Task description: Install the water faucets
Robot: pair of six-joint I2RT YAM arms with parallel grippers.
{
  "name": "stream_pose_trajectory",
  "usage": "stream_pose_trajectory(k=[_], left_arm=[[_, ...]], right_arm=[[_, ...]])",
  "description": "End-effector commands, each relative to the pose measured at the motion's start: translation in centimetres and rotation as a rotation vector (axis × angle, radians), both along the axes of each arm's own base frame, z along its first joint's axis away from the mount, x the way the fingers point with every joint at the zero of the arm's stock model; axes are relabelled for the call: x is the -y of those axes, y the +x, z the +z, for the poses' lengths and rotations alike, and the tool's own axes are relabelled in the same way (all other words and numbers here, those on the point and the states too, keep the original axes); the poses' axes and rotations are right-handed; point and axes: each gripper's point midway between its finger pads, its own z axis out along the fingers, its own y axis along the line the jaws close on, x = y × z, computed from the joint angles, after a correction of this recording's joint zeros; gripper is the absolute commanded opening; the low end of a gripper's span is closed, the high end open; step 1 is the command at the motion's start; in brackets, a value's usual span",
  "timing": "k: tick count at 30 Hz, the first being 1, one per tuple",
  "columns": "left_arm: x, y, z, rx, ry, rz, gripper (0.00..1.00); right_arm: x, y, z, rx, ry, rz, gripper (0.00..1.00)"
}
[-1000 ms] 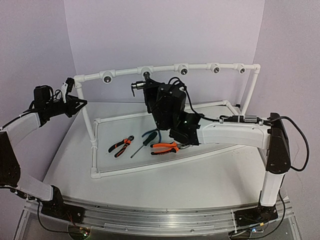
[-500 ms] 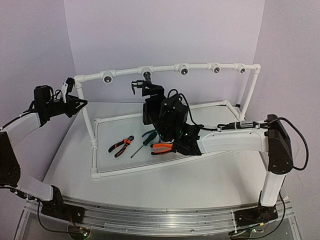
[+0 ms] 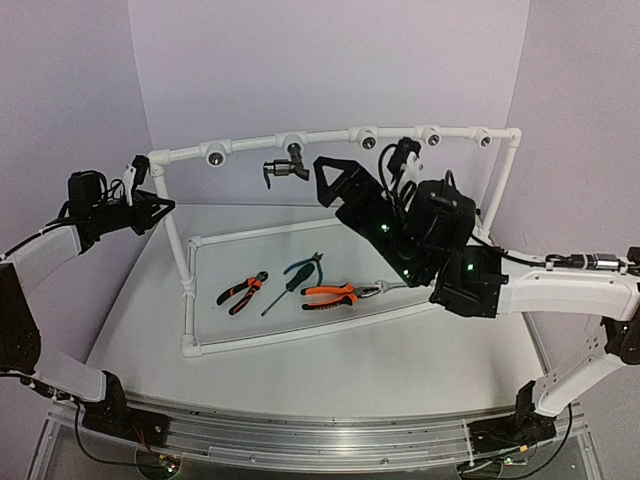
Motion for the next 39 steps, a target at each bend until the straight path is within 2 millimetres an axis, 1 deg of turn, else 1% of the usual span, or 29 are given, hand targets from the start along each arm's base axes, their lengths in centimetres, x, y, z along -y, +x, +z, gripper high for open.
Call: stream_pose_trajectory(k=[1,3,5,7,9,10,13,15,20,23,25,27,29,31,33,35,39], left_arm=[[1.1,-0.7,-1.2,-0.054,0.007,-0.028,0.00],[1.1,-0.7,-1.2,-0.052,0.006,-0.030,0.00],[1.2,-0.7,-1.2,-0.052,0.004,-0.030,0.00],[1.2,-0.8,-1.1,-0.050,0.001,-0.034,0.00],[1.3,-0.8,-1.1,-0.048,0.002,-0.035,0.00],[1.3,-0.8,-1.0,-0.046,0.003,-0.036,0.00],[1.3,-0.7,-0.9,-0.042,0.007,-0.035,0.00],[1.3,-0.7,-1.0,-0.043,0.007,-0.036,0.00],[1.3,-0.6,-0.8,-0.044,0.007,-0.039,0.00],[1.3,-0.5,-0.5,-0.038,0.009,-0.037,0.00],[1.3,-0.5,-0.4,-0.038,0.009,-0.036,0.00],[1.3,-0.5,-0.3,-0.038,0.010,-0.035,0.00],[1.3,-0.4,-0.3,-0.037,0.014,-0.033,0.00],[1.2,-0.4,-0.3,-0.038,0.014,-0.031,0.00],[1.2,-0.4,-0.2,-0.037,0.014,-0.031,0.00],[1.2,-0.3,-0.2,-0.035,0.015,-0.030,0.00],[1.2,-0.2,-0.2,-0.033,0.016,-0.032,0.00]], right_arm=[[0.1,-0.7,2.1,0.361,-0.899,-0.126,0.92],[-0.8,-1.4,2.8,0.540,-1.165,-0.168,0.91],[-2.3,-2.0,2.9,0.748,-1.384,-0.185,0.93],[-3.2,-1.9,2.8,0.916,-1.601,-0.227,0.96],[-4.4,-1.8,2.3,1.049,-1.761,-0.229,0.98],[-5.2,-1.7,2.2,1.095,-1.807,-0.228,0.98],[-6.4,-0.9,2.1,1.180,-1.950,-0.248,0.98],[-6.5,0.5,2.4,1.163,-1.981,-0.270,0.97],[-7.2,3.4,1.3,1.149,-2.086,-0.257,0.91],[-7.6,5.4,0.2,1.132,-2.146,-0.250,0.89],[-7.6,6.6,-0.3,1.119,-2.178,-0.249,0.87],[-7.8,7.5,-0.7,1.113,-2.191,-0.249,0.84],[-8.1,8.0,-1.0,1.118,-2.196,-0.241,0.78],[-8.2,8.4,-1.2,1.115,-2.199,-0.242,0.70],[-8.3,8.7,-1.3,1.113,-2.197,-0.243,0.61],[-8.3,9.0,-1.3,1.103,-2.182,-0.254,0.50],[-8.3,9.4,-1.4,1.067,-2.164,-0.284,0.33]])
